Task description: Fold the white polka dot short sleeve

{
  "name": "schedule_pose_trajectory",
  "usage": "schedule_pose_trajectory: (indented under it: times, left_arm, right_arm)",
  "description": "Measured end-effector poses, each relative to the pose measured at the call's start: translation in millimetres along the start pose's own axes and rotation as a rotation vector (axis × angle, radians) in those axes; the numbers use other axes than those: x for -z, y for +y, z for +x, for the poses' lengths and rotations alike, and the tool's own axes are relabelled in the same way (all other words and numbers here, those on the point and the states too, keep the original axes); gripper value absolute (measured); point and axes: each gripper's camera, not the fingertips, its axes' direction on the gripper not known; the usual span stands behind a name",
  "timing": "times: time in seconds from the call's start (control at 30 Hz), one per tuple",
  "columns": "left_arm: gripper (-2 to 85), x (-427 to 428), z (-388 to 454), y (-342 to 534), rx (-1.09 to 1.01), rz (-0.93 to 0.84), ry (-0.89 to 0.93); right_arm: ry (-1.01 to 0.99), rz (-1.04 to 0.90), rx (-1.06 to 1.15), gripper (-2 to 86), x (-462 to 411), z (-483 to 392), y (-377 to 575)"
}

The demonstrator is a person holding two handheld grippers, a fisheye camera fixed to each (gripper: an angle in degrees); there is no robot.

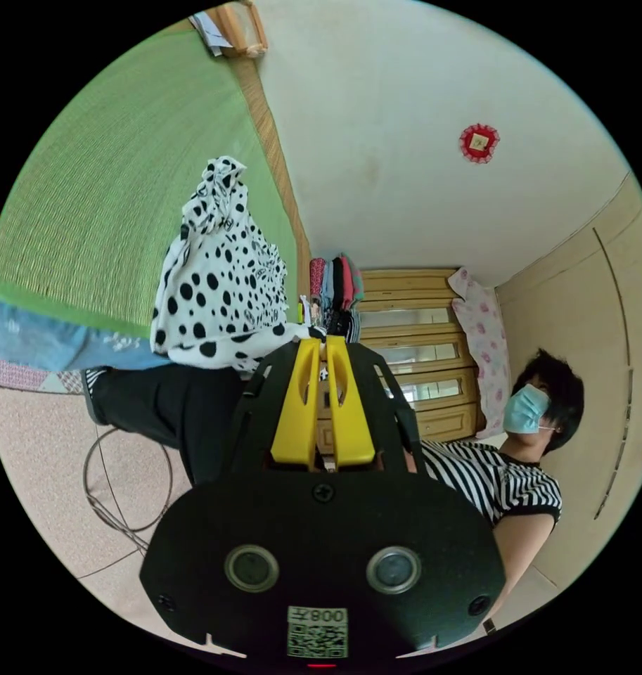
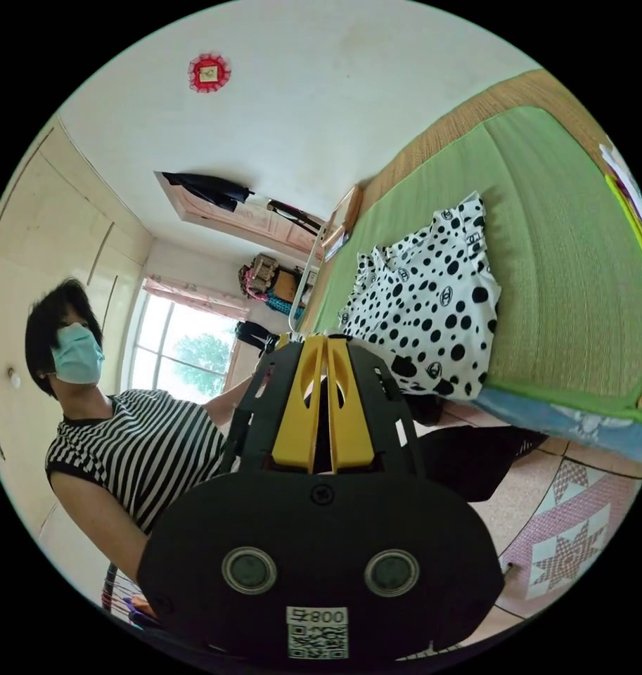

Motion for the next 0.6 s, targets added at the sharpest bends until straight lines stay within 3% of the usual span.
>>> schedule_pose_trajectory:
  times: [0.6]
  left_arm:
    - [2.1, -70.7, -13.4, -241.8, 0.105, 0.036, -0.137]
  right_arm:
    - [-0.004, -0.033, -0.196, 0.2, -14.2, 109.6, -286.1]
